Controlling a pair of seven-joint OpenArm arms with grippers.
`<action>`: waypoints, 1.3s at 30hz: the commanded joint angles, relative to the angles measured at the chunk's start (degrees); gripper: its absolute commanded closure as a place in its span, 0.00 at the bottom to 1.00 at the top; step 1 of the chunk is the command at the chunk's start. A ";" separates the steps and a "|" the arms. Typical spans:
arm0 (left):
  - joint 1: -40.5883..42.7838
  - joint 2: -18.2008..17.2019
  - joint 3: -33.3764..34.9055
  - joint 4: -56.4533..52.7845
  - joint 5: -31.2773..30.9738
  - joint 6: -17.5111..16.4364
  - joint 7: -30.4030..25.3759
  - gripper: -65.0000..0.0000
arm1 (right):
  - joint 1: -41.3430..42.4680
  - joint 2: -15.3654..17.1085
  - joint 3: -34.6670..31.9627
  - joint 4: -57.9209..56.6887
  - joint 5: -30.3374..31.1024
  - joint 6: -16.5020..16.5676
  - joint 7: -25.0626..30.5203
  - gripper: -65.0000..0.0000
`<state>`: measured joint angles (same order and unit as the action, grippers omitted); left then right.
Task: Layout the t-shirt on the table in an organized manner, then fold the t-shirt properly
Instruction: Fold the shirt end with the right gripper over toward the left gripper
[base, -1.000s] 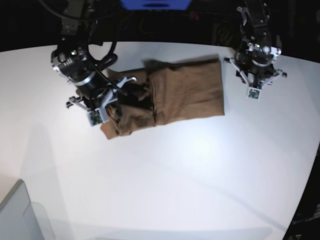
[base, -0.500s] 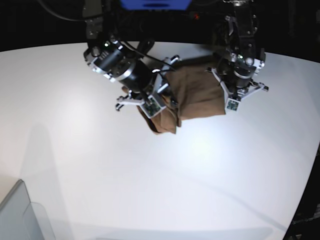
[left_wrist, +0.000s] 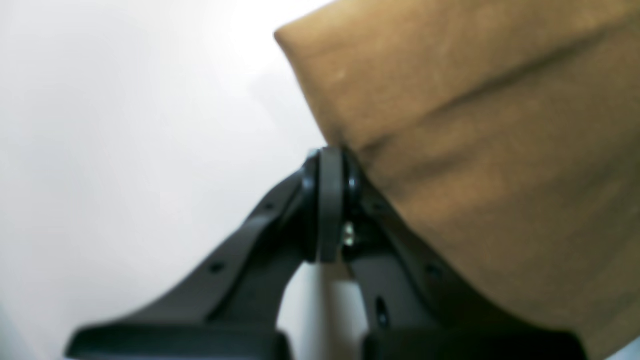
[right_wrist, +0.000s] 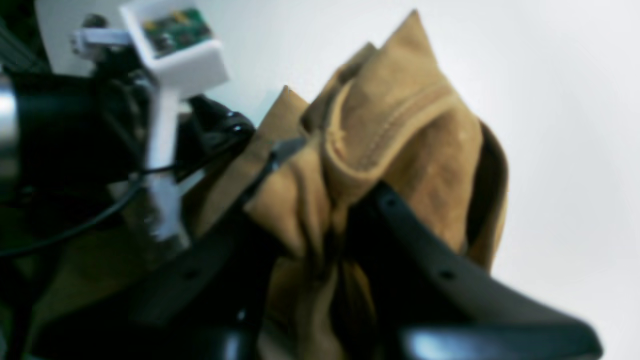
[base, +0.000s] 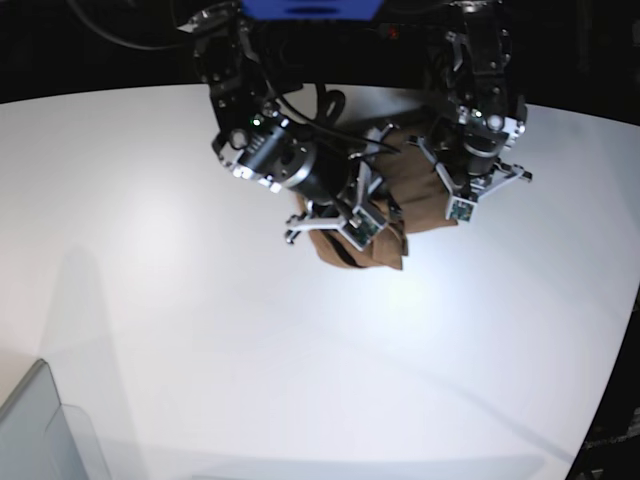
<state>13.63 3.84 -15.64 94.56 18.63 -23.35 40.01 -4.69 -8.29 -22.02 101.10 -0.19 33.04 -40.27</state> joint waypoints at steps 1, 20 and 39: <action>0.57 0.34 0.12 -0.19 0.05 -1.04 2.76 1.00 | 1.22 -0.71 -0.97 -0.31 1.11 0.24 1.72 1.00; 2.06 0.34 -5.68 8.42 -0.04 -1.04 3.02 1.00 | 7.63 -0.71 -11.08 -8.22 1.46 0.33 1.81 0.87; 2.86 1.83 -15.70 12.73 -2.76 -1.13 3.11 1.00 | 5.17 -0.71 -13.28 -5.41 1.46 0.24 9.63 0.29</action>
<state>16.51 5.87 -31.35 106.17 16.03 -24.69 43.94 -0.36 -8.23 -35.40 93.97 0.16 33.15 -32.86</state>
